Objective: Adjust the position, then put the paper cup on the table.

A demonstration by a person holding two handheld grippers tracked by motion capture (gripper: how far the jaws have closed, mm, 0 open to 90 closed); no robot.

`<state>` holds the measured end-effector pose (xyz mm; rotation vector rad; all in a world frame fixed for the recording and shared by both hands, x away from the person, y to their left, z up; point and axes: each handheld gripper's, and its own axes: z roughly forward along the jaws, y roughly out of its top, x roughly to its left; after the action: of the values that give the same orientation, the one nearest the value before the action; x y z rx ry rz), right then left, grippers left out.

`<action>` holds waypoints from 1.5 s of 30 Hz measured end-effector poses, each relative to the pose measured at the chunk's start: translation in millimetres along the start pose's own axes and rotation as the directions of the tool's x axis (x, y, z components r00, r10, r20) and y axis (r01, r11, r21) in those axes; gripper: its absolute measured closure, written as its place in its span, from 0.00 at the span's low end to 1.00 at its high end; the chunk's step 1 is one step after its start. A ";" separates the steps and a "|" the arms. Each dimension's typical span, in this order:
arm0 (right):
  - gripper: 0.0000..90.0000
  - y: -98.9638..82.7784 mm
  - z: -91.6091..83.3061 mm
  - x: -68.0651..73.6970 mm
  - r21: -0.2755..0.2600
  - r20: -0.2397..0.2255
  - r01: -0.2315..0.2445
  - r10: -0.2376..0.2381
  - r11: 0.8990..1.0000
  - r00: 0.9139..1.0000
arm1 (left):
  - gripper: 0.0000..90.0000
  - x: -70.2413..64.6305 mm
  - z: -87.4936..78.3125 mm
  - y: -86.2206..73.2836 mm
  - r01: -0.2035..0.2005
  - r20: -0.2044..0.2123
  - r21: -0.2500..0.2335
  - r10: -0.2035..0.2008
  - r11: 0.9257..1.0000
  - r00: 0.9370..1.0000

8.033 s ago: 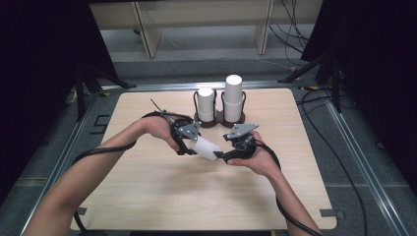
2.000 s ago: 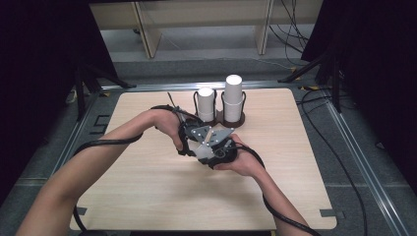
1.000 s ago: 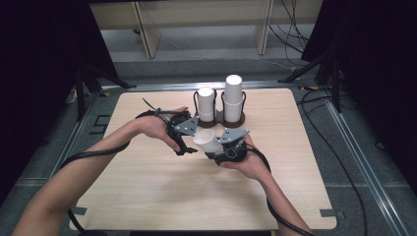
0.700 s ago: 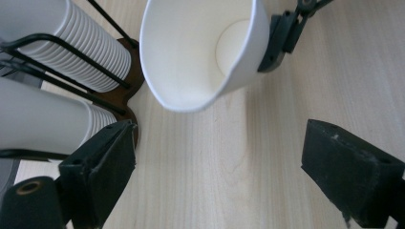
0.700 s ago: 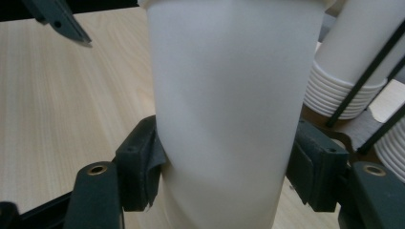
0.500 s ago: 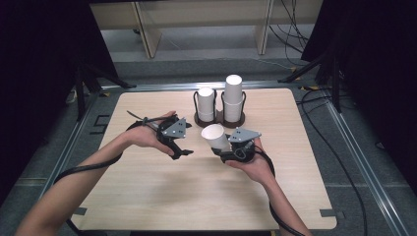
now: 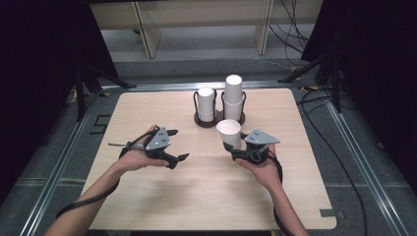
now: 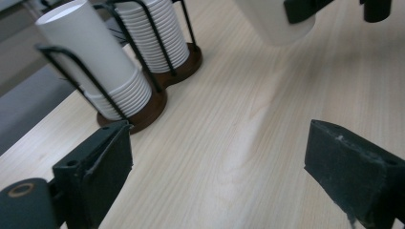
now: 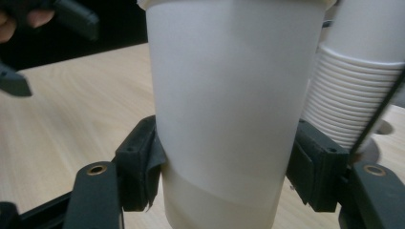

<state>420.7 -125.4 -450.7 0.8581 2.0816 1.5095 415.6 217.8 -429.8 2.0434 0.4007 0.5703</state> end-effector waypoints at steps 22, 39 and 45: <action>0.39 -5.0 -36.8 -29.4 -0.149 0.218 -0.073 0.104 0.986 0.970 | 0.09 -23.5 -36.5 -74.4 0.213 -0.312 -0.153 -0.252 0.965 0.916; 0.38 -6.6 -54.8 -52.6 -0.234 0.334 -0.111 0.187 0.966 0.924 | 0.09 -18.9 -42.6 -86.5 0.265 -0.378 -0.215 -0.330 0.940 0.865; 0.38 -3.8 -61.1 -60.4 -0.239 0.408 -0.109 0.202 0.965 0.891 | 0.09 -16.9 -46.8 -88.9 0.258 -0.391 -0.220 -0.327 0.941 0.860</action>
<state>422.9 -210.1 -435.9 1.1762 1.5364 1.4278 371.3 287.3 -489.6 1.6518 0.8815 0.8278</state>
